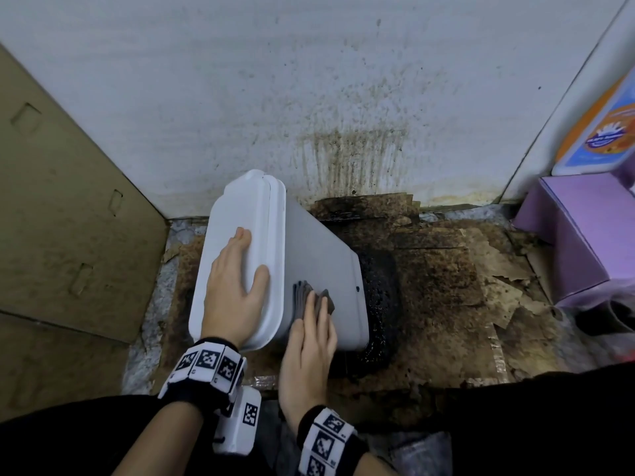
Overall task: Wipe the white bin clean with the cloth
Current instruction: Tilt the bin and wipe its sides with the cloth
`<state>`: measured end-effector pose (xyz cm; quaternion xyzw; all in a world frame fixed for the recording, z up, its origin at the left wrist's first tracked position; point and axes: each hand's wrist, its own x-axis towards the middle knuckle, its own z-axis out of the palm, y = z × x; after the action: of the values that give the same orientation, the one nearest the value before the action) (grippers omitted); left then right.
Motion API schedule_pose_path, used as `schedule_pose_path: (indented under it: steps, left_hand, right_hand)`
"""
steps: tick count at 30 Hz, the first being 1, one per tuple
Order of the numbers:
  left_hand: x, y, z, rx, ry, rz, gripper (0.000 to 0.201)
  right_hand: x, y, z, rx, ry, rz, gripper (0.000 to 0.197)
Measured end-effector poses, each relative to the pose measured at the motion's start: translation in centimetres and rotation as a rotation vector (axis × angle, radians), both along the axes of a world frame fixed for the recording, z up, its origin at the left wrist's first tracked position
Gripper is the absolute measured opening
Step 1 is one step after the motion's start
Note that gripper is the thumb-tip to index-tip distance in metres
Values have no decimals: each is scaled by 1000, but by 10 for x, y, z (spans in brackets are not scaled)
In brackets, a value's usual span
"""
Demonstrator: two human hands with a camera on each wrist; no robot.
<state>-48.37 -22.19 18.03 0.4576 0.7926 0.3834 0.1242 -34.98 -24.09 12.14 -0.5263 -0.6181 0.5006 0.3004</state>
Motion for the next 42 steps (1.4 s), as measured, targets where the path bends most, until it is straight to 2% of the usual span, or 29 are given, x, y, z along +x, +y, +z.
schedule_pose_path:
  steps: [3,7,9,13,15,17,20,24,27,32,37,42]
  left_hand:
    - [1,1,0,16,0,-4,65]
    - [3,1,1,27,-18,-7,65]
    - [4,1,1,24,-17,-7,65]
    - [8,4,1,18,-4,-12,67]
    - [10,6,1,16,4,-20,71]
    - [9,6,0,10,11,-19,72]
    - [8,6,0,1,19,-13,72]
    - [15,9,4,-12,35,-23,72]
    - [20,11,7,-21,34,-15,71]
    - [24,13,10,-40,59,-13,67]
    - [27,14,12,-63,77,-16,68]
    - [31,17,15,-85,84,-42,69]
  right_hand:
    - [12,2,-17,158,-57,66,56]
    - [39,15,-59,311,-165,161,55]
    - [50,22,-83,264,-166,114,55]
    - [59,35,-118,43,-157,-45,60]
    - [58,44,-128,-27,-190,-86,71]
    - [56,51,-130,-84,-224,-81,74]
    - [53,55,-115,-208,-162,-104,70]
    - [45,54,-83,-270,-97,-154,67]
    - [38,51,-57,-173,-75,-52,49]
    - [30,46,-10,-17,9,107,51]
    - [32,47,3,45,94,103,47]
    - [36,56,3,57,85,45,43]
